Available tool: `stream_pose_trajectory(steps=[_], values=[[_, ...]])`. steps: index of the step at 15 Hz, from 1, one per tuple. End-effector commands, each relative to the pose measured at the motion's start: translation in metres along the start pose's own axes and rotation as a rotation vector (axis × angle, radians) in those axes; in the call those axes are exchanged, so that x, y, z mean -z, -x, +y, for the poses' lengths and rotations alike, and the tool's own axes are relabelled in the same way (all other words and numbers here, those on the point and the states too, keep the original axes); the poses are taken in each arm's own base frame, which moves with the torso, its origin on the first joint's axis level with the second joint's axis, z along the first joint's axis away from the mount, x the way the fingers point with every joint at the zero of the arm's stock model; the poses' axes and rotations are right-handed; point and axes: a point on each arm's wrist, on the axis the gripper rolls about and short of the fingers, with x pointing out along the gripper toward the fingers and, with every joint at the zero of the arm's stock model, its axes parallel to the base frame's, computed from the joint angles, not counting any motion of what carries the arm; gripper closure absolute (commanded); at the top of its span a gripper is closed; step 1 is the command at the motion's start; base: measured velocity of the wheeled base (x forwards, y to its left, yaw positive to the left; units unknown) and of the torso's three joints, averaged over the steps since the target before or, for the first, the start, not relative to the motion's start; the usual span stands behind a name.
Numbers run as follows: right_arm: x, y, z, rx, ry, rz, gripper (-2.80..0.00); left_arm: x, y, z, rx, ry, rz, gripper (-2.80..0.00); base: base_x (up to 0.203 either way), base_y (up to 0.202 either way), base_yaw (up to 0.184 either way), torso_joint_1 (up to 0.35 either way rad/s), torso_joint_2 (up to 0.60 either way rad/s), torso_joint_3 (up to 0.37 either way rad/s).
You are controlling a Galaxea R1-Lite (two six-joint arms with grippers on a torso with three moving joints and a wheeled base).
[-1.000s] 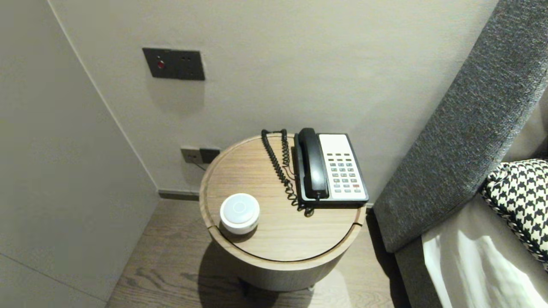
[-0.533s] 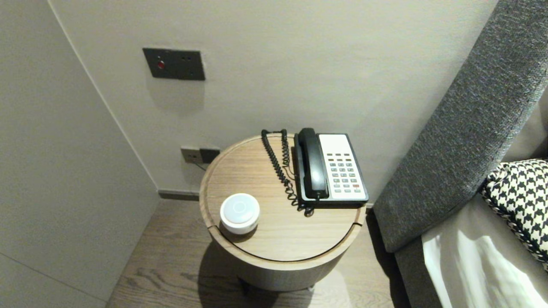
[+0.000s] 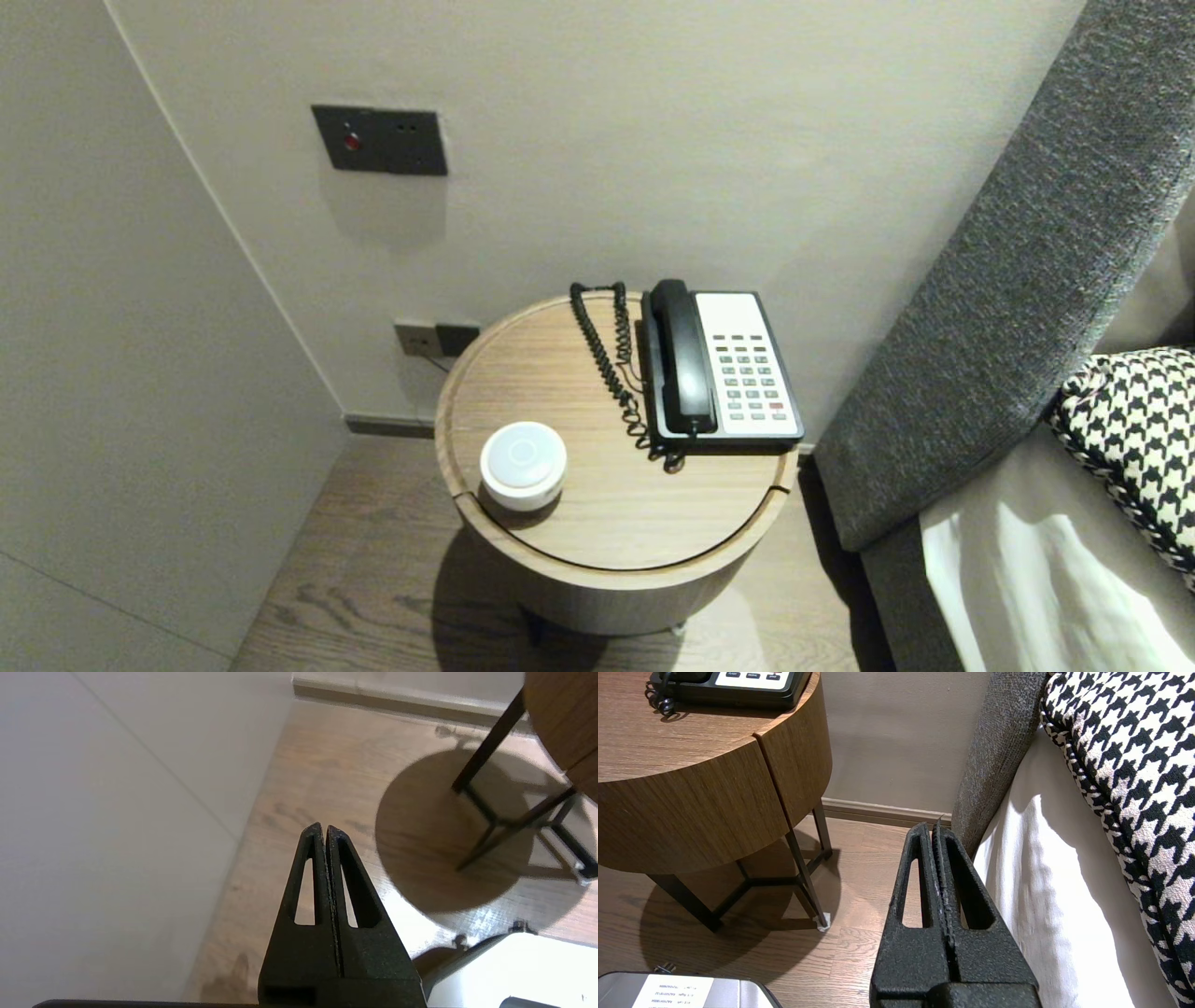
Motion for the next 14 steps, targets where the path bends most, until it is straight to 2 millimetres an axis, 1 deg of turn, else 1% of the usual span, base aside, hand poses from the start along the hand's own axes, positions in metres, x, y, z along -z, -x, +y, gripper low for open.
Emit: stream_pose_trajectory(steps=[1,6,10,14], values=[[0.000,0.000,0.000,-0.001,0.001,0.001,0.00,0.003,0.001,-0.001,0.011,0.008,-0.015,0.00,0.000,0.000,0.000,0.000,0.00,0.000],[0.000,0.000,0.000,-0.001,0.001,0.001,0.00,0.004,0.000,-0.003,0.095,0.002,-0.071,0.00,0.000,0.000,0.000,0.000,0.00,0.000],[0.000,0.000,0.000,-0.002,0.001,0.001,0.00,0.010,-0.001,-0.004,0.147,-0.008,-0.082,0.00,0.000,0.000,0.000,0.000,0.00,0.000],[0.000,0.000,0.000,-0.001,0.001,0.001,0.00,0.016,-0.002,-0.005,0.158,-0.010,-0.099,0.00,0.000,0.000,0.000,0.000,0.00,0.000]])
